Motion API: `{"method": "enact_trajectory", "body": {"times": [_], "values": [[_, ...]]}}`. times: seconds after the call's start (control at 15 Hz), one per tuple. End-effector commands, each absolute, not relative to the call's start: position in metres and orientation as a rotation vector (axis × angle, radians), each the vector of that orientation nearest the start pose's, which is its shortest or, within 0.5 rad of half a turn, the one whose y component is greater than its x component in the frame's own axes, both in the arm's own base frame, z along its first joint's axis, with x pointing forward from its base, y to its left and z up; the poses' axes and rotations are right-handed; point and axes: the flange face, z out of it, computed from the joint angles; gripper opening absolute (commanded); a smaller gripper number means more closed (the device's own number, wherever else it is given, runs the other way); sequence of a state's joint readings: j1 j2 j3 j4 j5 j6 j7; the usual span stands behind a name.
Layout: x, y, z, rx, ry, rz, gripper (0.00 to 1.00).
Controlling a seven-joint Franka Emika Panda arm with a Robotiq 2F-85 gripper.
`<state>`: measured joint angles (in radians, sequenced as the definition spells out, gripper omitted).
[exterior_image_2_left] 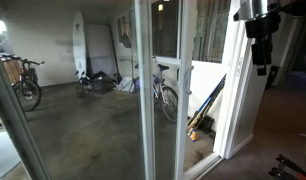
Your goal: Slide the glass door to the right
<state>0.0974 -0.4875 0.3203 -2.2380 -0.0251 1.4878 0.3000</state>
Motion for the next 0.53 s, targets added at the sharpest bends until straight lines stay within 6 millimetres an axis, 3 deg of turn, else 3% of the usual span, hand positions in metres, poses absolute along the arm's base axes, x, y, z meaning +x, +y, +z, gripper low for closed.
{"method": "enact_trajectory", "body": {"times": [0.0,0.33,0.47], "values": [[0.342,0.166,0.528,-3.378,-0.106,0.359,1.00],[0.342,0.166,0.528,-3.378,-0.106,0.359,1.00],[0.357,0.169,0.521,-3.408,-0.082,0.318,1.00]]}}
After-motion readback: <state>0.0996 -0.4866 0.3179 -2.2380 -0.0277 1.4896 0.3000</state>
